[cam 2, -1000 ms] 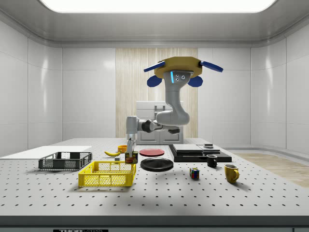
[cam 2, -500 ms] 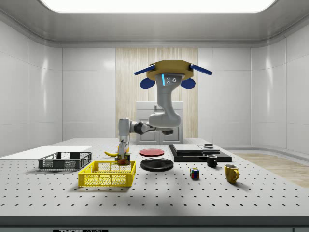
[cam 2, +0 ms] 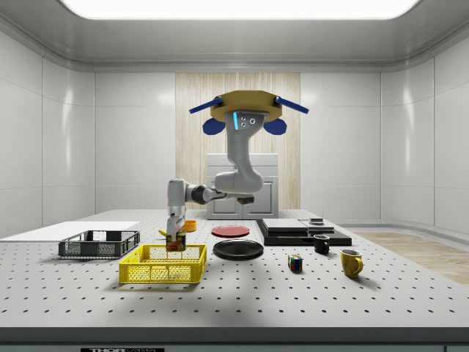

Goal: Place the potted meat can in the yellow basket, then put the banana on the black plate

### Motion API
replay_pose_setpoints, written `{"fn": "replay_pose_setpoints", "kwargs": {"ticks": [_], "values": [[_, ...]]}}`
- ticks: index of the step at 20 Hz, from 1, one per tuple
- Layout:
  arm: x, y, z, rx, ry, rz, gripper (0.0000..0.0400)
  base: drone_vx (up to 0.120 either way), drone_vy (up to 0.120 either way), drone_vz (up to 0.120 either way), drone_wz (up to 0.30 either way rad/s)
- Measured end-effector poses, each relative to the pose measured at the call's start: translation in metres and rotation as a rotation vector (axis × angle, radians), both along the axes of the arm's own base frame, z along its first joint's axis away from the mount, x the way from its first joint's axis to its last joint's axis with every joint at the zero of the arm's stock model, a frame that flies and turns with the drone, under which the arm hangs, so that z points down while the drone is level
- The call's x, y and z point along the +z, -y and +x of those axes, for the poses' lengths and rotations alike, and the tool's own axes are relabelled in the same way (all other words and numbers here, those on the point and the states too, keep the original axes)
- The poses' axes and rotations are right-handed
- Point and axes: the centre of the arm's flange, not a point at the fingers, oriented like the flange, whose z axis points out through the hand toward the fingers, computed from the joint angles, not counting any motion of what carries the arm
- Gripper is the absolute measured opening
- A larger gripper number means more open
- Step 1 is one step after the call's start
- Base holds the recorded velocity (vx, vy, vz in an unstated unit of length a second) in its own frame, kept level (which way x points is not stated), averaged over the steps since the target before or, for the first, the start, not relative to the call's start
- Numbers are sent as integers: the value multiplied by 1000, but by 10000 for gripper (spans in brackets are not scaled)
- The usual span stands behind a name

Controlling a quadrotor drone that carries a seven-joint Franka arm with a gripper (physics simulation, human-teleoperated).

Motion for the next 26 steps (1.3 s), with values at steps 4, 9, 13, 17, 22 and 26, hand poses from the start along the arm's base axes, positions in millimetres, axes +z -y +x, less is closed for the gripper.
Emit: {"fn": "replay_pose_setpoints", "kwargs": {"ticks": [4, 9, 13, 17, 22, 26], "values": [[12, 0, 0, -1, 0, 0, 287, 0, 0, 0, 0], [31, 0, 0, -2, 0, 0, 287, 0, 0, 0, 0], [45, 0, 0, -2, 0, 0, 287, 0, 0, 0, 0], [58, 0, 0, -2, 0, 0, 287, 0, 0, 0, 0], [75, 0, 0, 0, 1, 2, 331, 0, 0, 0, 0], [75, 0, 0, 5, 1, 4, 374, 0, 0, 90, 0]]}}
